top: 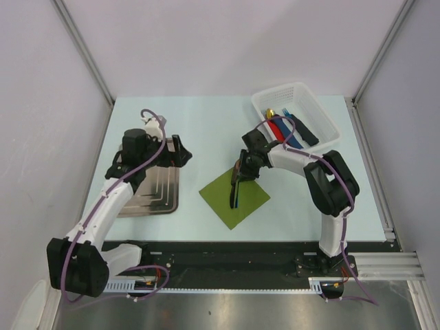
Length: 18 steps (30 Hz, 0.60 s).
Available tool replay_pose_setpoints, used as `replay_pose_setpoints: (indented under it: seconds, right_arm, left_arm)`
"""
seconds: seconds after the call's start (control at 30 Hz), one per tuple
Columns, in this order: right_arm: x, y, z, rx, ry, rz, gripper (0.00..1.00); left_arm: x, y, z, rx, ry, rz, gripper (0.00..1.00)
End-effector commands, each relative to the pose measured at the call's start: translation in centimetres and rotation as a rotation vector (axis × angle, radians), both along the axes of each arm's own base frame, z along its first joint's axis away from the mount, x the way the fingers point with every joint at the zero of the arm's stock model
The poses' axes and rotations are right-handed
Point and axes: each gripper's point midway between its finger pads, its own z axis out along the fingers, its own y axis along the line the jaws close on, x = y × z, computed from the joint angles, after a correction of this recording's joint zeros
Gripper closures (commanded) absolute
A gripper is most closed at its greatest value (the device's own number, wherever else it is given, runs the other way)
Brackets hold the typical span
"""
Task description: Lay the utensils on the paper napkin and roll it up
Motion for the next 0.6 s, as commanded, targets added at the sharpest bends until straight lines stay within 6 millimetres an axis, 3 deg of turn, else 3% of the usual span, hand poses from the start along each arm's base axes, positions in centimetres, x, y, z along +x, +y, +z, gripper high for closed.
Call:
replay_pose_setpoints:
  seconds: [0.0, 0.03, 0.17, 0.2, 0.27, 0.3, 0.4, 0.43, 0.57]
  right_arm:
    - [1.1, 0.6, 5.9, 0.099, -0.109, 0.041, 0.64]
    - [0.9, 0.5, 6.3, 0.108, -0.118, 0.050, 0.64]
    - [-0.5, 0.3, 8.9, 0.176, -0.203, 0.171, 0.61]
    - [-1.6, 0.2, 9.3, 0.205, -0.204, 0.212, 0.58]
    - [-2.6, 0.1, 9.5, 0.234, -0.220, 0.279, 0.56]
    - [-4.0, -0.1, 9.6, 0.261, -0.220, 0.338, 0.53]
    - [-5.6, -0.6, 9.4, 0.317, -0.215, 0.411, 0.48]
    - [-5.4, -1.0, 9.8, 0.335, -0.226, 0.405, 0.46]
    - [-5.4, -1.8, 10.4, 0.363, -0.233, 0.412, 0.24]
  left_arm:
    - [-3.2, -2.9, 1.3, 0.122, -0.185, -0.306, 0.00]
    - [-4.5, -4.1, 1.4, 0.171, -0.254, -0.424, 0.00]
    - [-9.6, -7.5, -1.3, 0.264, -0.338, -0.763, 0.00]
    - [-11.6, -9.0, -2.0, 0.275, -0.346, -0.866, 0.00]
    - [-13.3, -10.1, -3.5, 0.329, -0.387, -0.971, 0.00]
    - [-14.9, -11.7, -3.8, 0.332, -0.424, -1.044, 0.00]
    - [-17.6, -13.9, -6.0, 0.367, -0.451, -1.188, 0.14]
    - [-18.2, -14.3, -6.9, 0.376, -0.449, -1.229, 0.27]
    - [-20.0, -15.9, -10.2, 0.400, -0.412, -1.353, 0.40]
